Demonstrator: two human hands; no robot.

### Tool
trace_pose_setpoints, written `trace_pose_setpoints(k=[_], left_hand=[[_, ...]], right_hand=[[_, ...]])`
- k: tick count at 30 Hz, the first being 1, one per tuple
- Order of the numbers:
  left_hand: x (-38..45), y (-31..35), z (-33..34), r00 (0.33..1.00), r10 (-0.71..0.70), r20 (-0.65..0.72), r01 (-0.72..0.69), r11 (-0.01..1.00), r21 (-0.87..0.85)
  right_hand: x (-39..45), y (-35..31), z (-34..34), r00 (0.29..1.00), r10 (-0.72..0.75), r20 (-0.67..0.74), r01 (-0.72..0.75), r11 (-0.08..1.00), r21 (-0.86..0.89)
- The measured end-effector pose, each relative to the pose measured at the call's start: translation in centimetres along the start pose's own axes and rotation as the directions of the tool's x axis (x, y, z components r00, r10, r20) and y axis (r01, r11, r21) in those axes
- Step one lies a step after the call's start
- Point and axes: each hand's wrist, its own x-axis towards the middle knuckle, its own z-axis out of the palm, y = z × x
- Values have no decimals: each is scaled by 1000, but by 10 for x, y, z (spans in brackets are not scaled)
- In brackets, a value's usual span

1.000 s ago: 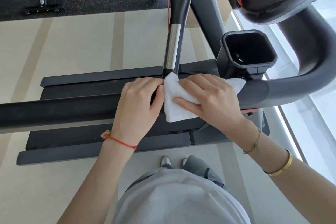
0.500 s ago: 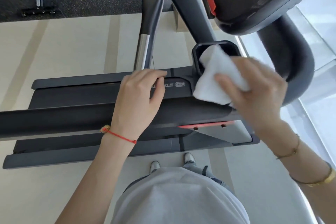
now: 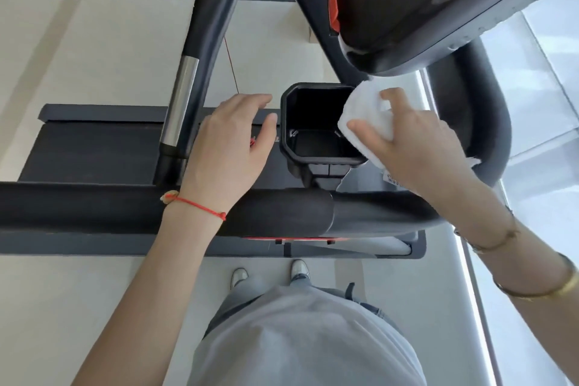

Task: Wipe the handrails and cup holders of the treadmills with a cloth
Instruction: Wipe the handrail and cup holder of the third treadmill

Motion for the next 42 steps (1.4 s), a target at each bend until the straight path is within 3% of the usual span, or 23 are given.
trace_pose_setpoints(k=[10, 16, 21, 24, 29, 36, 42], left_hand=[[19, 3, 10, 994, -10, 106, 14, 999, -30], [21, -5, 11, 993, 9, 116, 1, 996, -93], [22, -6, 15, 996, 12, 89, 0, 990, -141], [22, -6, 16, 997, 11, 74, 3, 982, -187], [25, -6, 18, 999, 11, 35, -3, 979, -206], [25, -5, 17, 1000, 4, 21, 1, 974, -225], [26, -5, 18, 1000, 23, 17, -19, 977, -213]], right_hand=[[49, -1, -3, 982, -127, 143, 128, 992, 4], [26, 6, -6, 989, -83, 125, 70, 992, 109], [41, -4, -5, 972, -223, 67, 227, 973, -45], [60, -13, -1, 944, -315, 102, 329, 929, -170], [66, -17, 6, 933, -354, 57, 357, 903, -238], [37, -7, 6, 980, -200, 17, 200, 979, 33], [11, 6, 10, 982, 36, 184, -77, 973, 220]])
